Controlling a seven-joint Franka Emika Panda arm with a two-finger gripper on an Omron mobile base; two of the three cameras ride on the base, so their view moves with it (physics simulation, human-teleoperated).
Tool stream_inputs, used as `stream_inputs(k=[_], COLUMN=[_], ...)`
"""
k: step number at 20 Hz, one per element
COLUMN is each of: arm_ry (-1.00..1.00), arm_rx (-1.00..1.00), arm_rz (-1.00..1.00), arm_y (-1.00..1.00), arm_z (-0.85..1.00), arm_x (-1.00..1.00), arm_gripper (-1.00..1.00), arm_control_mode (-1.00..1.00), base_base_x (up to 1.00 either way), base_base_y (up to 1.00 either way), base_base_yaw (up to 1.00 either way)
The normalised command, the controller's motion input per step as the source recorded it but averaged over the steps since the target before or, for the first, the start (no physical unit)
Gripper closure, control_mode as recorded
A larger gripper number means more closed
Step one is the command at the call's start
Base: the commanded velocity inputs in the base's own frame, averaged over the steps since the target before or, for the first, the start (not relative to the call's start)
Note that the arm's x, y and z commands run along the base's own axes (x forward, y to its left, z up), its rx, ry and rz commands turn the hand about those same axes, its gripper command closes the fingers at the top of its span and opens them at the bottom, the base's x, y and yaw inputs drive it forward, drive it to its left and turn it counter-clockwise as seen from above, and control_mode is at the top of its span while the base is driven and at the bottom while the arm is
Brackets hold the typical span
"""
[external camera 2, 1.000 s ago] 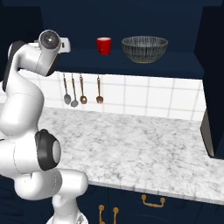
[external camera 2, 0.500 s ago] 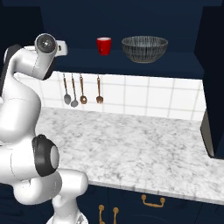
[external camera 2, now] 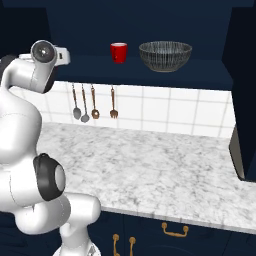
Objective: Gather all objects into one cabinet and sort the glasses and bowls to opposite sides.
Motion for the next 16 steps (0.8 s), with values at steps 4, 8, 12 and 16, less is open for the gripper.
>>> stream_inputs(k=[4,8,12,16], arm_ry=[0.00,0.00,0.00,0.00], arm_rx=[0.00,0.00,0.00,0.00], arm_rz=[0.00,0.00,0.00,0.00], arm_y=[0.22,0.19,0.02,0.00], arm_z=[0.00,0.00,0.00,0.00], arm_x=[0.00,0.00,-0.04,-0.06], arm_gripper=[1.00,1.00,1.00,-1.00], arm_control_mode=[-1.00,-1.00,-1.00,-1.00], base_base_x=[0.00,0.00,0.00,0.00], base_base_y=[0.00,0.00,0.00,0.00], base_base_yaw=[0.00,0.00,0.00,0.00])
